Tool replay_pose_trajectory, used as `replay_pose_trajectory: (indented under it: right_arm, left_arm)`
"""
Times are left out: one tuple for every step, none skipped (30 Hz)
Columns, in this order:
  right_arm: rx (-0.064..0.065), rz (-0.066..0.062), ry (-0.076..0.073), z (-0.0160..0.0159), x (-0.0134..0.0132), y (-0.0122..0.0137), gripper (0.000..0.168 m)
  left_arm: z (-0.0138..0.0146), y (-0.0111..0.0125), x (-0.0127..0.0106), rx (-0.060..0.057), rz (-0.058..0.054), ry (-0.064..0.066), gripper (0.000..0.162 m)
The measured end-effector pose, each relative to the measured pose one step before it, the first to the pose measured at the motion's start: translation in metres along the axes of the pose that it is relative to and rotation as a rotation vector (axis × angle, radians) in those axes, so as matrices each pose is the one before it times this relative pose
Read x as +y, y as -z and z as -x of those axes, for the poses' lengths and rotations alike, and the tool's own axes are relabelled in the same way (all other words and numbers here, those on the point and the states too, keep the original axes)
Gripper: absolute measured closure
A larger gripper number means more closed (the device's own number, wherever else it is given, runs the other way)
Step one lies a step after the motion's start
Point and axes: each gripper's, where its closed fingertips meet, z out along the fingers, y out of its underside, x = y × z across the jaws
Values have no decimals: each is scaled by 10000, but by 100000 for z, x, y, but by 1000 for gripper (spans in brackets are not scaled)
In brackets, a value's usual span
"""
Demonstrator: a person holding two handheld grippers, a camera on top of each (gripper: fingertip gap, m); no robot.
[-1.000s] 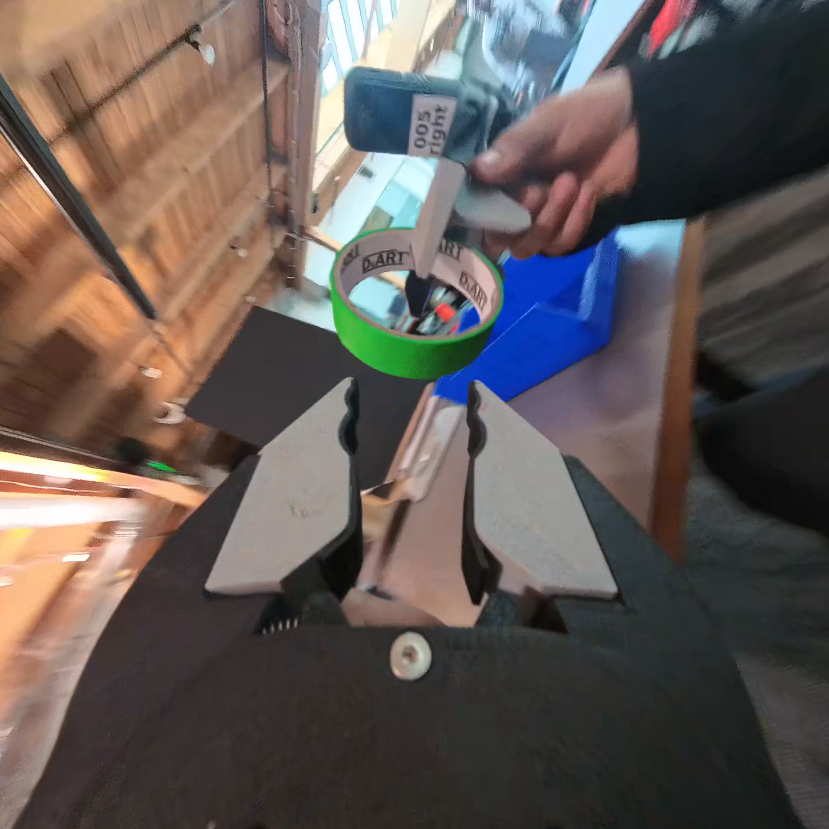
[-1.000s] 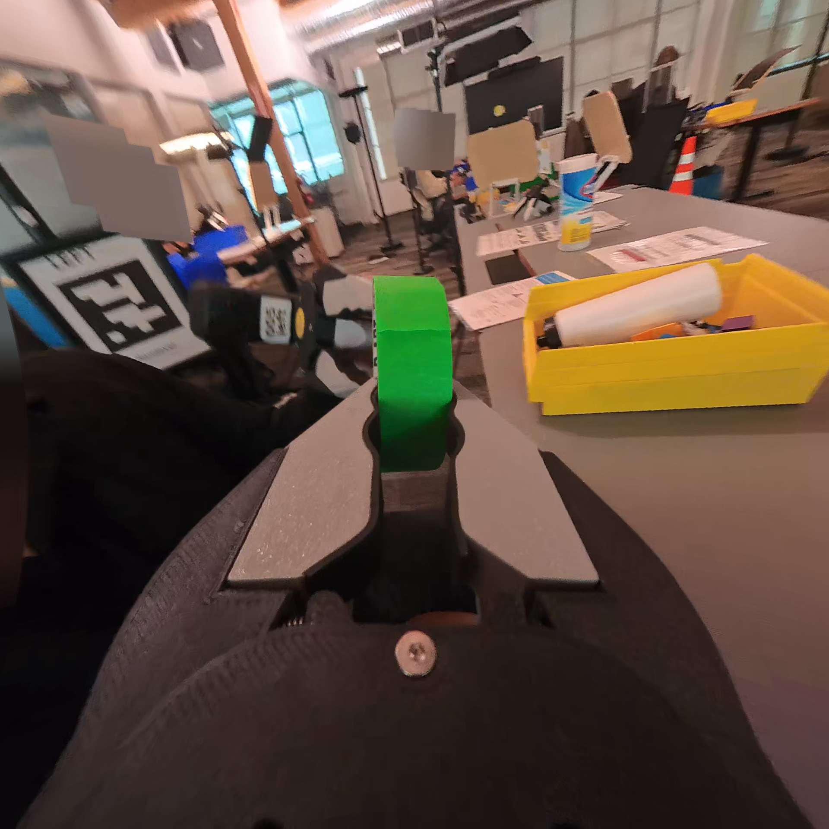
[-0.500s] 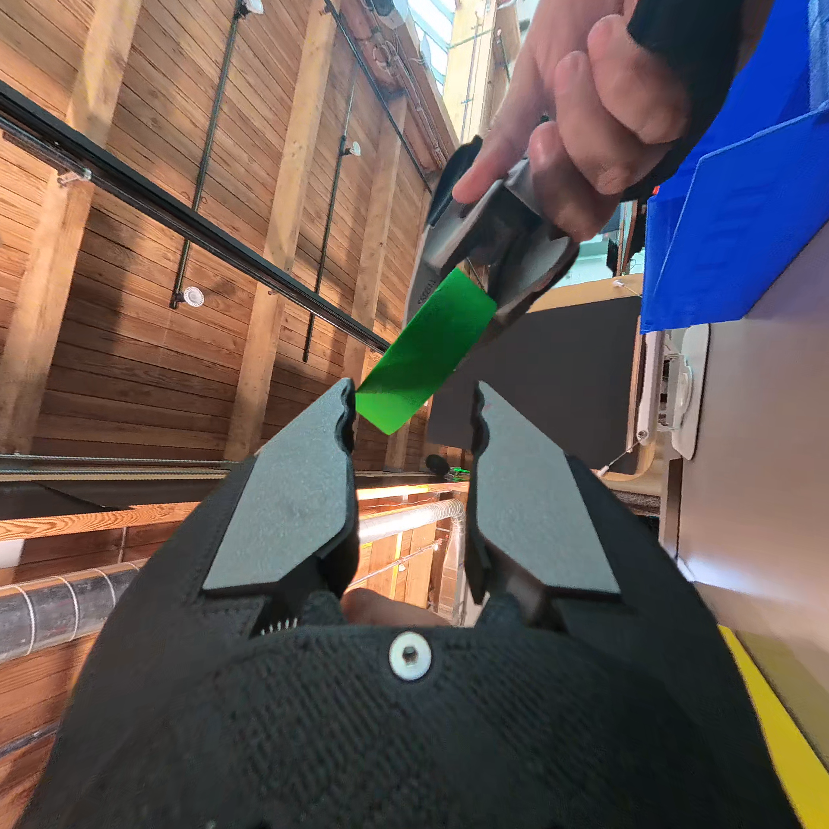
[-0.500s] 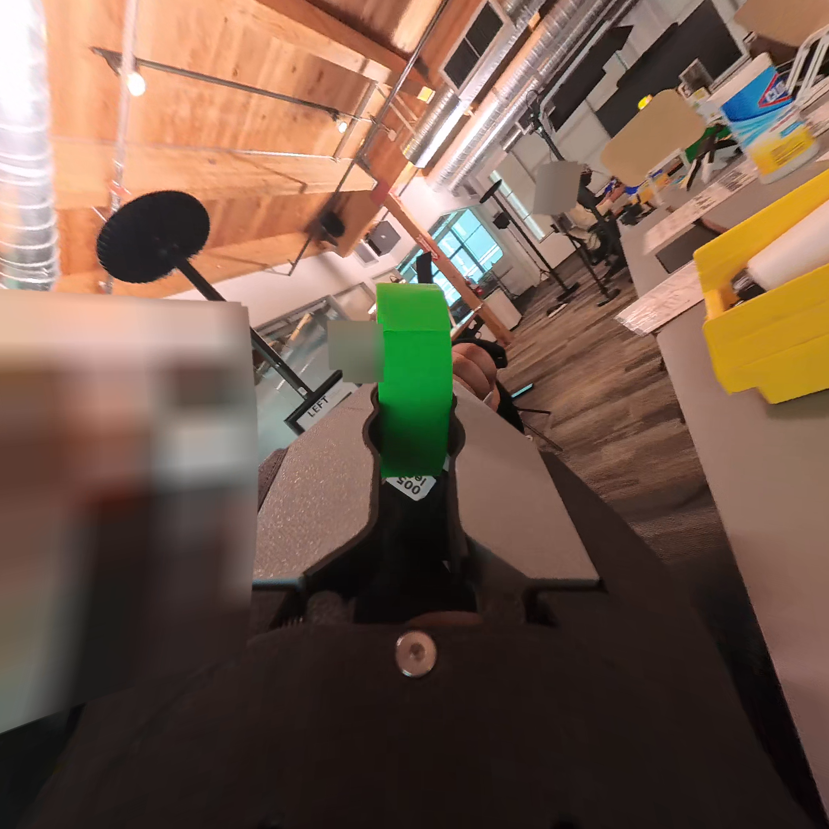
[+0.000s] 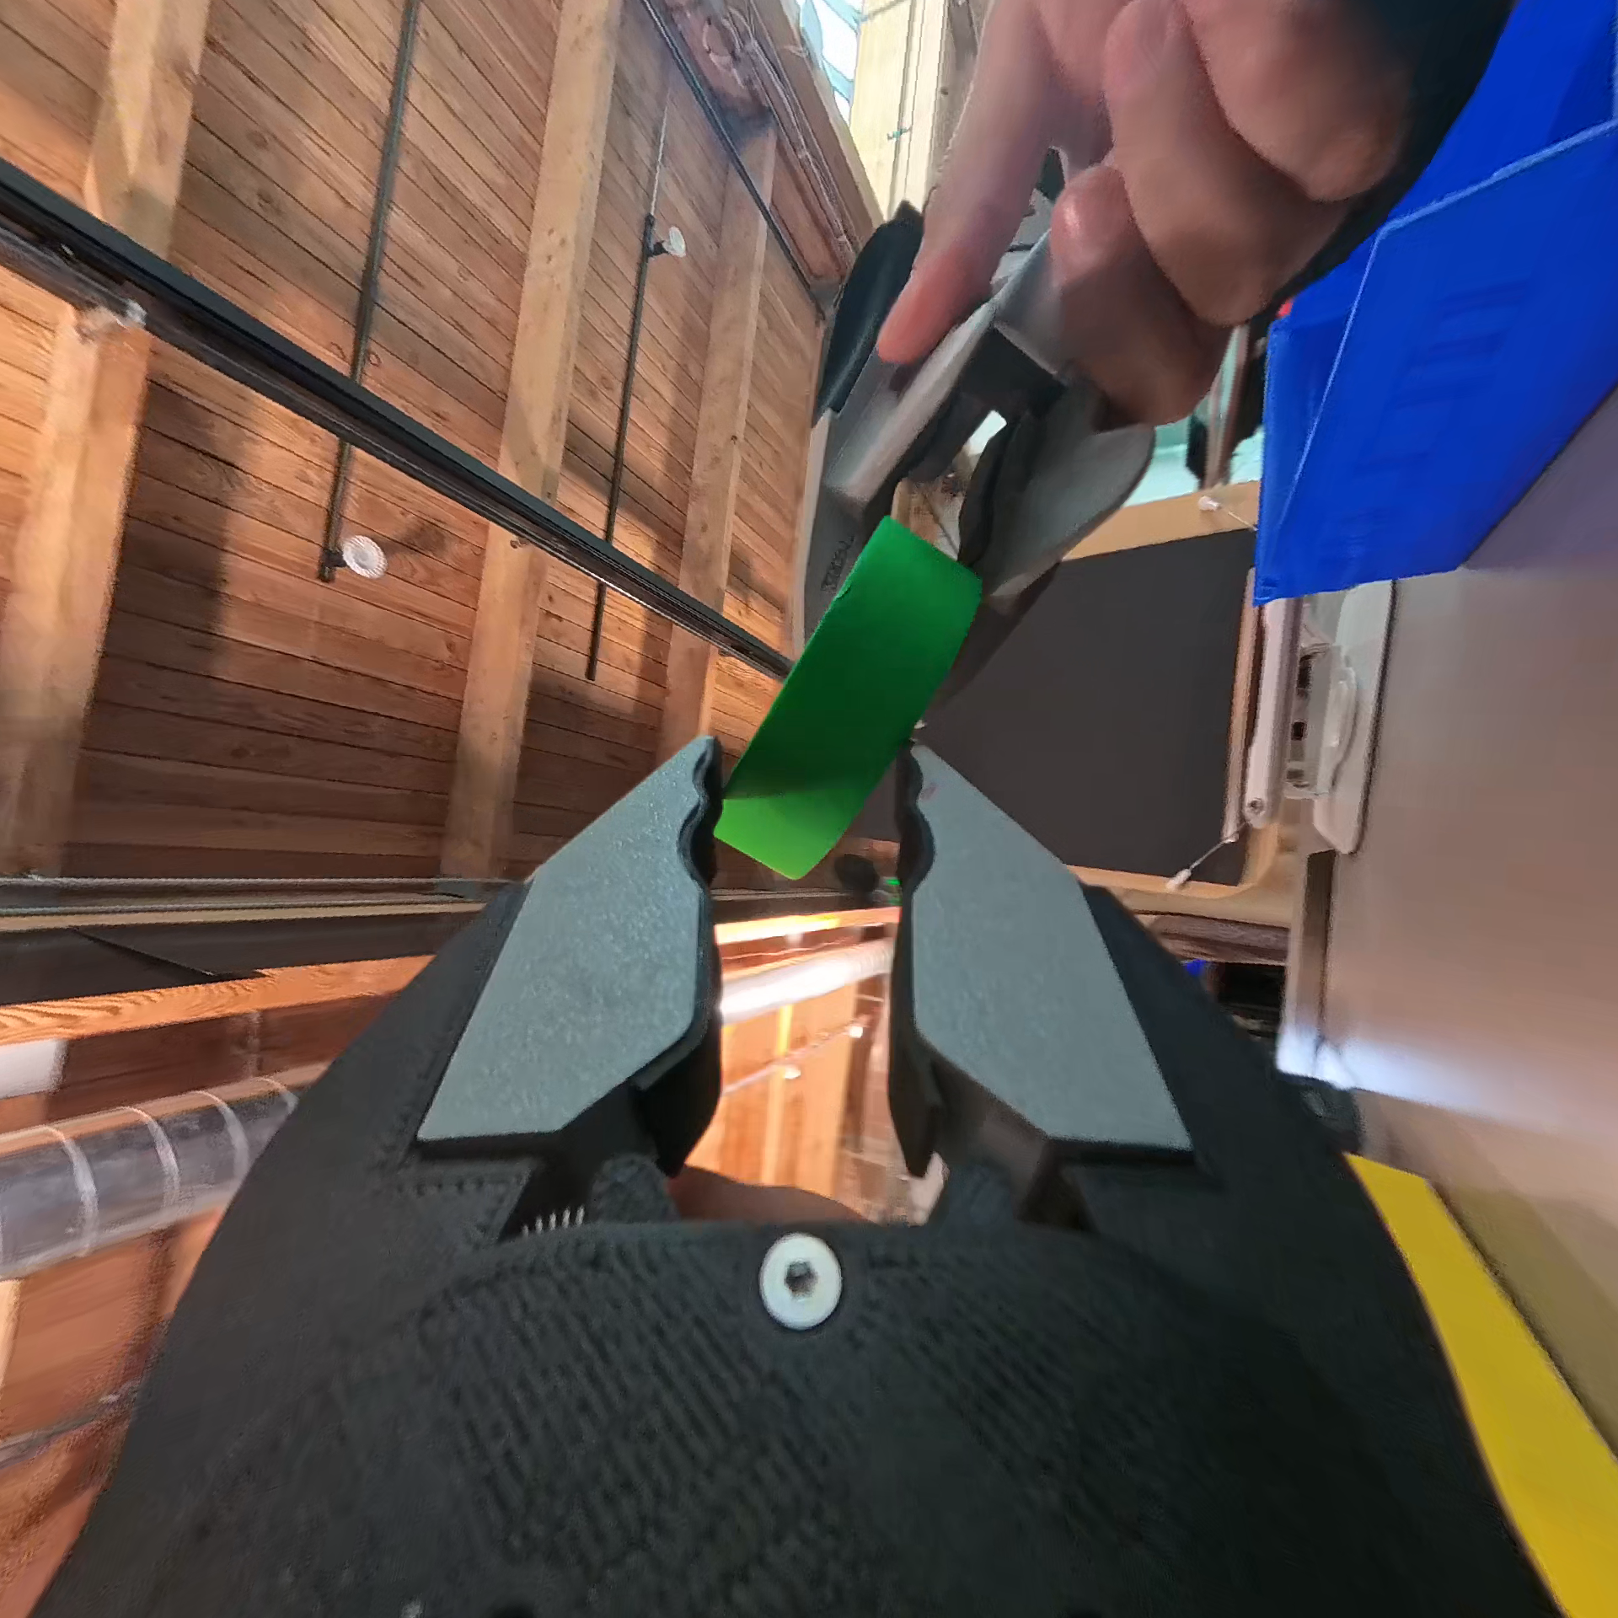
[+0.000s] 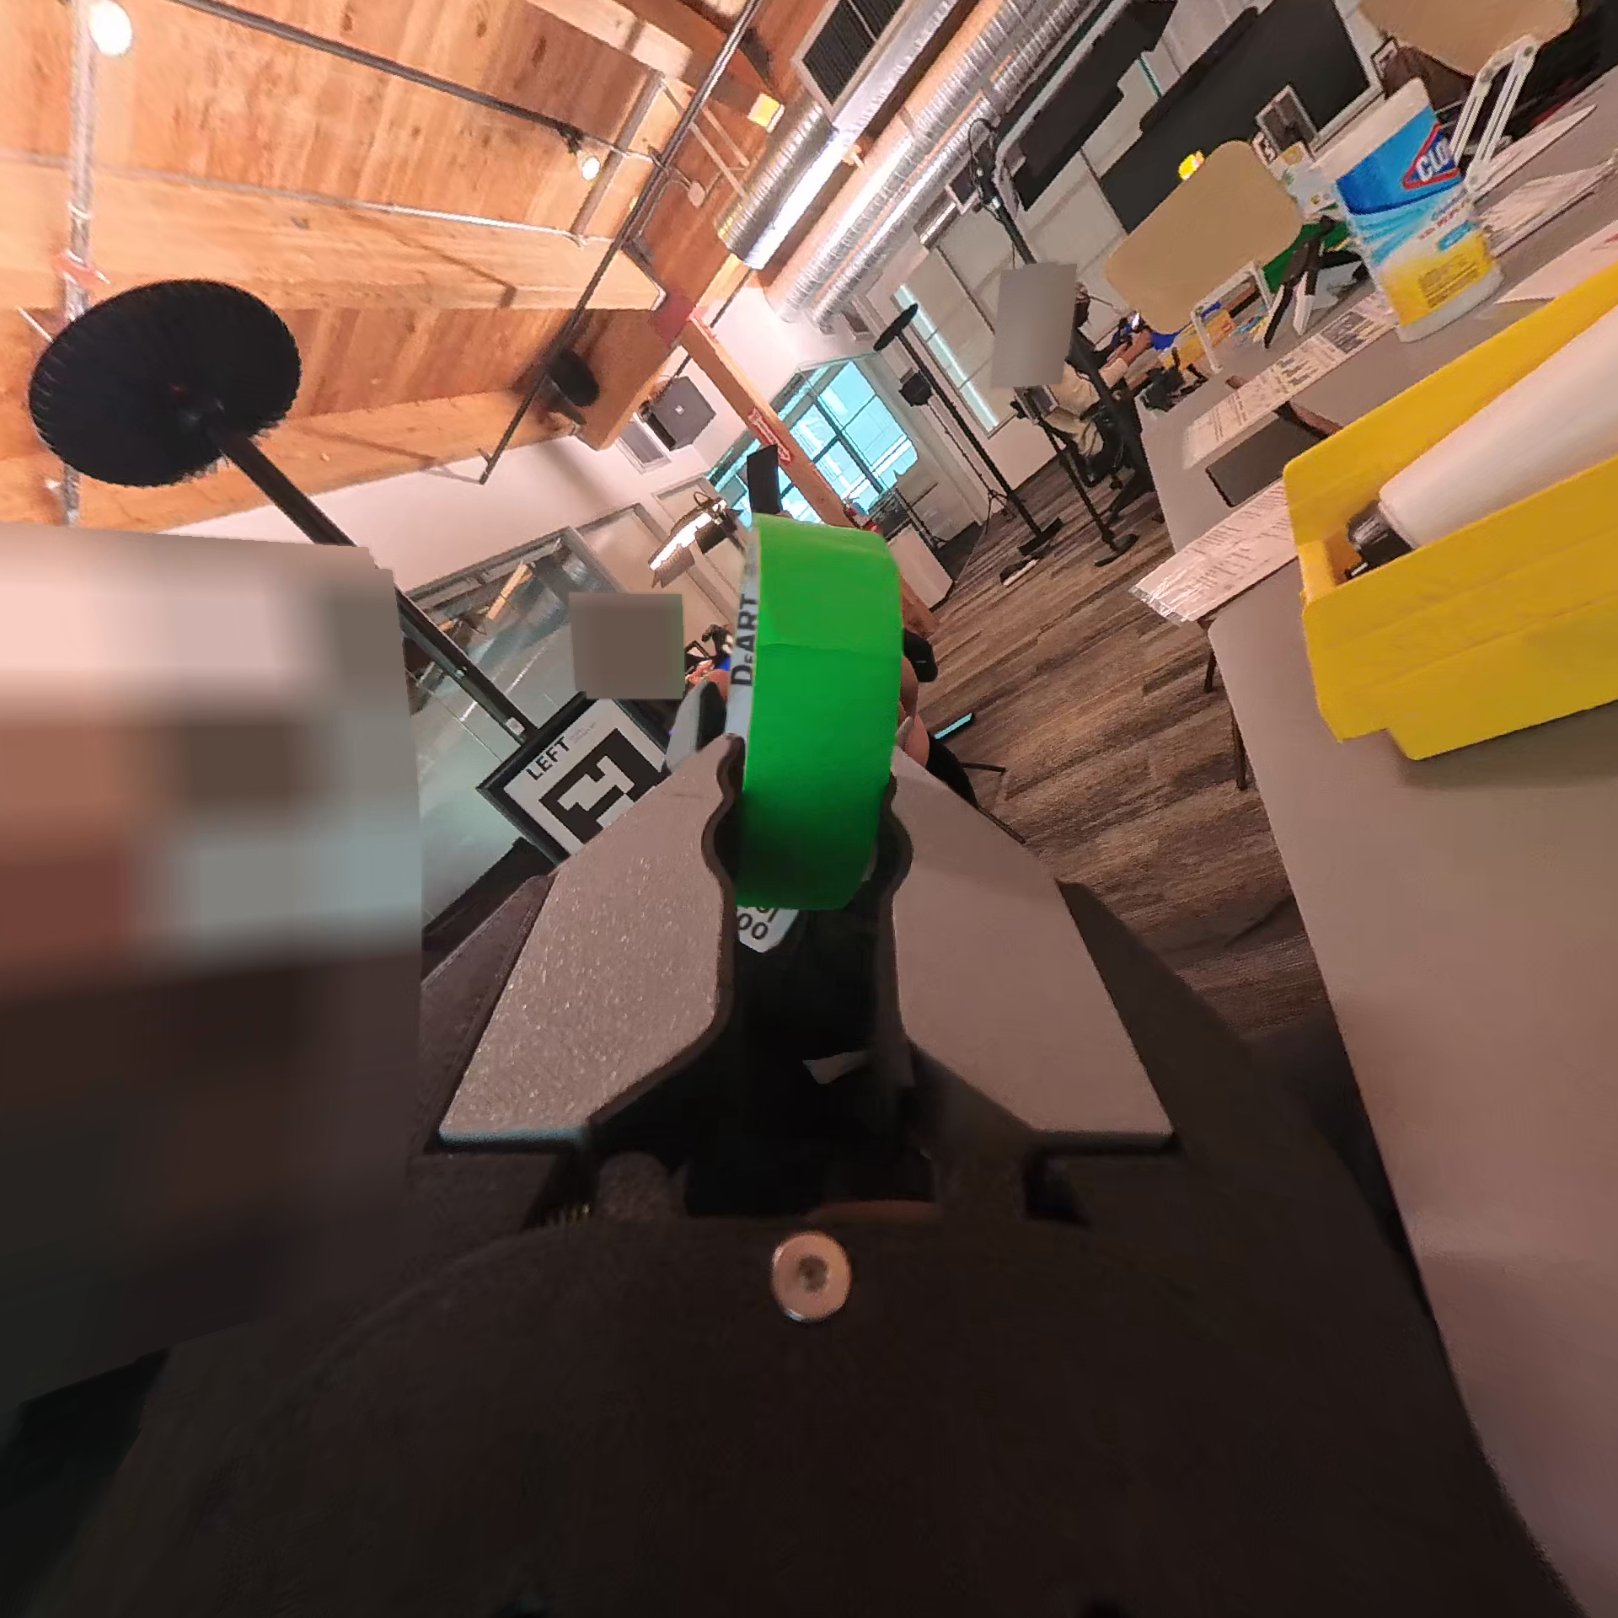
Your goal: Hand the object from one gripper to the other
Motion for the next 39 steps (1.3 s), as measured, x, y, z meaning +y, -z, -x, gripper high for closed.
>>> replay_pose_trajectory:
  right_arm:
    - [25,-6,160,78,-42,53,140]
    - [89,48,167,7,18,59,137]
    - [125,84,176,-19,57,59,134]
    - [100,63,199,73,31,44,131]
    - [67,24,212,146,-26,19,128]
    - [72,39,184,159,-5,-8,126]
    - [96,34,159,112,-15,-4,122]
    - [98,33,169,105,-25,21,120]
    - [113,8,146,102,-57,44,120]
    - [134,-14,141,76,-95,55,119]
    - [130,19,144,38,-43,74,118]
    - [110,68,91,7,39,86,117]
    - [81,73,28,-10,55,81,117]
    - [81,32,49,-26,7,67,116]
    - [126,-37,121,-69,-76,63,116]
    - [179,-54,149,-131,-108,67,115]
    - [190,-75,101,-187,-151,125,116]
    - [90,-90,19,-91,-188,202,116]
    - [-29,-80,-46,29,-195,265,116]
    - [-57,-120,-31,53,-301,345,115]
    - [-7,-184,79,27,-423,400,113]
    - [59,-192,227,55,-489,432,113]
    - [88,-144,335,131,-419,391,114]
    - [96,-61,351,196,-293,312,114]
    - [82,31,337,259,-155,237,113]
    - [13,103,342,388,1,130,115]
    - [-74,91,314,469,120,-84,117]
    - [-65,63,212,309,280,-403,119]
    - [28,147,112,-19,509,-673,121]
    - [125,184,31,-313,530,-709,123]
    - [125,151,-40,-363,403,-536,125]
    - [71,133,-80,-278,290,-222,124]
    - [103,173,-45,-163,140,190,120]
    - [294,139,123,-88,-142,548,115]
    - [466,46,386,94,-423,808,110]
    - [530,38,545,316,-528,873,108]
    - [539,118,557,455,-433,820,105]
    - [541,207,521,497,-288,703,105]
    - [552,233,490,482,-178,574,106]
  left_arm:
    - [18,-20,-72,188,-29,495,126]
    - [41,33,-170,186,-130,550,126]
    - [80,45,-141,117,-122,465,126]
    - [128,24,-71,57,-86,422,127]
    - [167,30,-128,45,-117,499,127]
    - [133,38,-133,70,-136,527,127]
    - [106,12,-120,98,-135,529,127]
    - [105,-27,-38,72,-68,432,127]
    - [52,-60,18,29,-16,252,126]
    - [6,-65,25,14,4,180,126]
    - [-41,-37,-12,35,-22,154,126]
    - [-69,-21,-30,50,-27,94,126]
    - [-67,-29,-35,14,-19,-35,126]
    - [-66,-27,19,-41,30,-179,126]
    - [-60,-21,79,-74,87,-309,127]
    - [-47,15,84,-88,91,-416,127]
    - [97,101,59,-195,56,-530,128]
    - [269,119,152,-325,104,-689,130]
    - [322,77,270,-333,174,-656,131]
    - [344,36,197,-255,102,-278,131]
    - [206,5,56,-7,-16,296,132]
    - [137,-11,-28,155,-74,743,133]
    - [506,24,-86,-34,-133,925,136]
    - [572,6,-36,-18,-104,998,142]
    - [433,-10,15,128,-46,1099,150]
    - [363,-50,-109,136,-116,1231,159]
    - [32,-180,-128,236,-134,1354,160]
    - [-64,-385,207,149,45,1347,161]
    - [3,-557,885,-25,389,712,161]
    - [219,-542,1217,-197,511,201,161]
    - [422,-406,1216,-279,440,32,161]
    - [604,-227,1124,-264,380,13,161]
    - [1108,-14,898,-374,346,25,161]
    - [1460,144,571,-394,299,179,161]
    - [1312,134,385,-177,320,411,160]
    - [664,80,376,197,390,523,160]
    - [375,72,339,182,347,471,160]
    - [226,82,158,34,134,229,160]
    - [-143,9,143,88,83,41,160]
